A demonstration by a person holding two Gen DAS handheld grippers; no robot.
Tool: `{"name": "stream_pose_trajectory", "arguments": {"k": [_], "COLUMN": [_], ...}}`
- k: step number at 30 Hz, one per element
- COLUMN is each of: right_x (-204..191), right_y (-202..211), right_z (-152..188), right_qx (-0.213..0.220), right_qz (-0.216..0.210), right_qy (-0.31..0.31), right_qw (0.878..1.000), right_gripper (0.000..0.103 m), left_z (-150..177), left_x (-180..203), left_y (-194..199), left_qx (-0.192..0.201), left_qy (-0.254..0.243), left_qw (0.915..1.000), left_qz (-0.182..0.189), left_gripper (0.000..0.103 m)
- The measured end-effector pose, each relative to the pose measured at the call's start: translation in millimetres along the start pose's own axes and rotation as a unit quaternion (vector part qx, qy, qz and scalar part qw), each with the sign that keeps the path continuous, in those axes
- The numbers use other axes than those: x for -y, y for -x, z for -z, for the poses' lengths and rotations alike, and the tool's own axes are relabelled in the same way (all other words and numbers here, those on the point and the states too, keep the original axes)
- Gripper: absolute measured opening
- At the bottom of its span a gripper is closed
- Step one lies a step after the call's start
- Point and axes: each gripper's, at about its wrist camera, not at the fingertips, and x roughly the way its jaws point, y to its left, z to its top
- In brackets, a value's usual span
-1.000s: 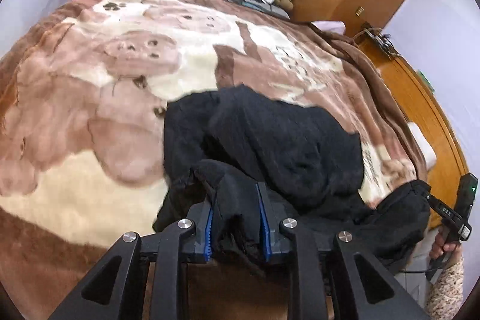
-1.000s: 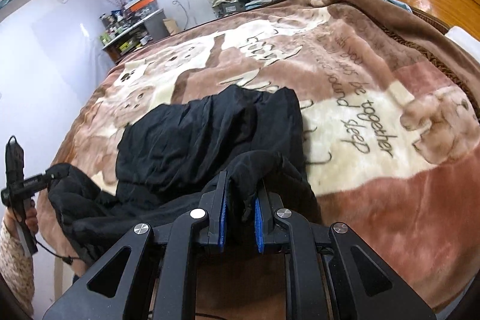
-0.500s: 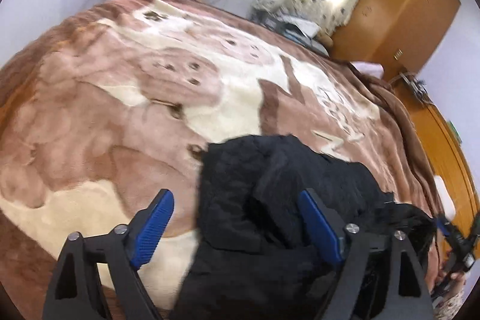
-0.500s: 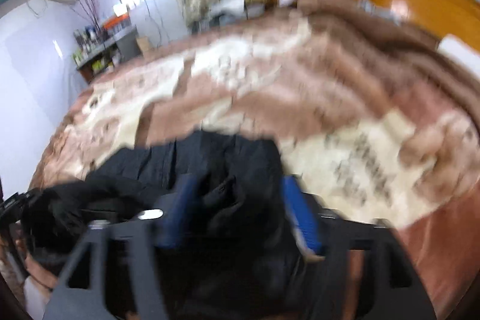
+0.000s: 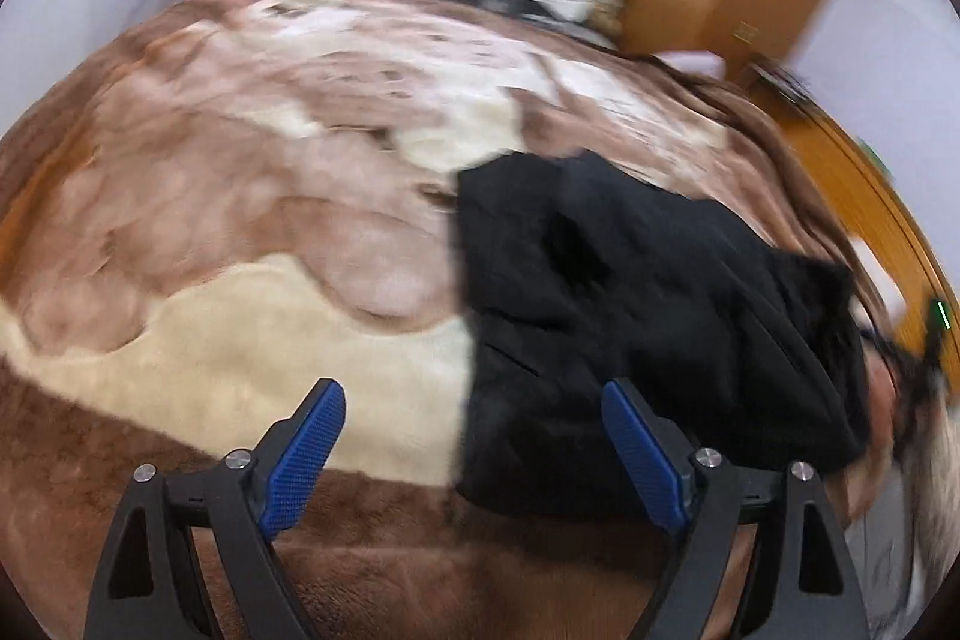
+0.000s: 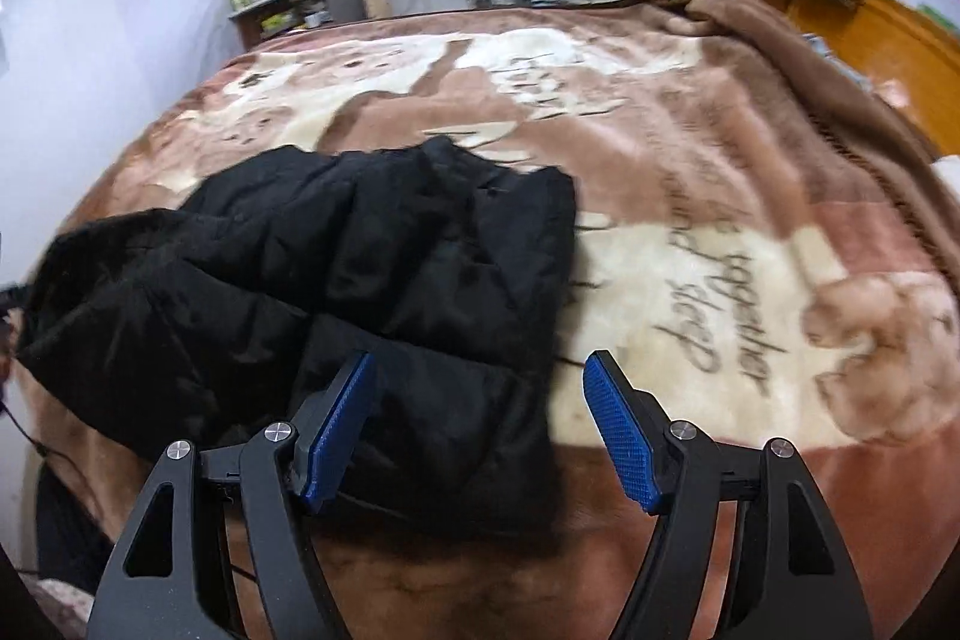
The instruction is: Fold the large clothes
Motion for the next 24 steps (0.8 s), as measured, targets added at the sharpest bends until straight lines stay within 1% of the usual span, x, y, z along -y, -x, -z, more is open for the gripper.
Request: {"name": "stream_pose_trajectory", "arguments": {"k": [1,2,3,5,8,10,12,15,17,20,21,22,23,24], "right_x": [-1,-4,-6,-12,-14,-12,-6,-1,-1,2,4,5,6,6], "right_y": [-4,-11,-16,-28,-44,-52,-58,-65,-69,-81,-85,-89,-91,-91], "right_z": [-3,-9,-13,-23,-30,-33,-36,-40,-42,-43,-43,-42,-42,-40], "right_qx": [-0.003,-0.008,-0.013,-0.025,-0.044,-0.055,-0.061,-0.073,-0.076,-0.093,-0.1,-0.105,-0.106,-0.104], "right_qz": [-0.006,-0.014,-0.018,-0.035,-0.044,-0.06,-0.081,-0.106,-0.113,-0.105,-0.103,-0.1,-0.094,-0.089], "right_qy": [0.005,0.012,0.017,0.031,0.04,0.038,0.019,-0.005,-0.011,-0.025,-0.033,-0.043,-0.05,-0.052], "right_qw": [1.0,1.0,1.0,0.999,0.997,0.996,0.995,0.992,0.991,0.99,0.989,0.988,0.989,0.989], "right_gripper": [0.072,0.072,0.072,0.072,0.072,0.072,0.072,0.072,0.072,0.072,0.072,0.068,0.063,0.051], "left_z": [4,8,9,11,7,2,-4,-14,-18,-22,-24,-27,-30,-32], "left_x": [6,14,20,35,54,61,63,61,58,54,52,49,47,45], "left_y": [-1,-5,-8,-17,-28,-36,-43,-58,-67,-78,-79,-82,-85,-86], "left_qx": [-0.001,-0.012,-0.018,-0.023,-0.021,-0.027,-0.027,-0.039,-0.046,-0.055,-0.054,-0.055,-0.057,-0.054], "left_qy": [-0.021,-0.049,-0.064,-0.109,-0.156,-0.167,-0.166,-0.138,-0.121,-0.1,-0.094,-0.081,-0.07,-0.062], "left_qw": [0.9998,0.9987,0.9977,0.9938,0.9875,0.9856,0.9857,0.9892,0.9911,0.9931,0.9937,0.9946,0.9955,0.9963], "left_qz": [0.007,0.012,0.011,0.001,-0.007,0.001,0.011,0.028,0.028,0.027,0.029,0.034,0.029,0.023], "left_gripper": [0.09,0.09,0.09,0.09,0.09,0.09,0.09,0.09,0.09,0.089,0.085,0.073,0.067,0.06]}}
